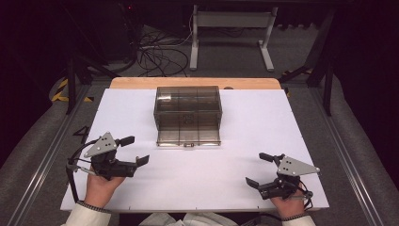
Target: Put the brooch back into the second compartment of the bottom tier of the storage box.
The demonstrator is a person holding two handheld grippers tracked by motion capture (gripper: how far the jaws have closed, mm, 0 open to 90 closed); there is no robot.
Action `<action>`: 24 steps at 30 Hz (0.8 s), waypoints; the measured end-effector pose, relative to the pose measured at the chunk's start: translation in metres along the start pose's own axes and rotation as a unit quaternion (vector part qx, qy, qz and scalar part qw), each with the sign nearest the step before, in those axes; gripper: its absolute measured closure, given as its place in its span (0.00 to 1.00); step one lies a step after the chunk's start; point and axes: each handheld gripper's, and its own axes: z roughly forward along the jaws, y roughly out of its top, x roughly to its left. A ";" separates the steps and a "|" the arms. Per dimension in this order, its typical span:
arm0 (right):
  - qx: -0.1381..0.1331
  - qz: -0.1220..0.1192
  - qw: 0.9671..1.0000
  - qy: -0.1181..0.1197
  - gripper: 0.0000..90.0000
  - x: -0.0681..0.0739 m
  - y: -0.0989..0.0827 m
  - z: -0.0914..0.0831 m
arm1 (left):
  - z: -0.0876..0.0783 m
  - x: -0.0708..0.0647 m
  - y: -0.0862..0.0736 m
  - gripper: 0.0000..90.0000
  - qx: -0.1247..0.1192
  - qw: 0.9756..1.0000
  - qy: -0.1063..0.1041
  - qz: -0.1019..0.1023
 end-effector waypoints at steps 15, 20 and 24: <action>0.004 0.000 1.000 0.006 0.04 0.000 0.000 0.002 | 0.001 0.007 0.012 0.30 0.085 0.996 -0.012 0.035; 0.005 0.001 1.000 0.006 0.04 -0.001 -0.001 0.002 | 0.004 0.011 0.013 0.28 0.115 0.993 -0.009 0.031; 0.006 0.000 1.000 0.008 0.04 -0.001 -0.001 0.003 | 0.007 0.014 0.012 0.25 0.134 0.991 -0.004 0.027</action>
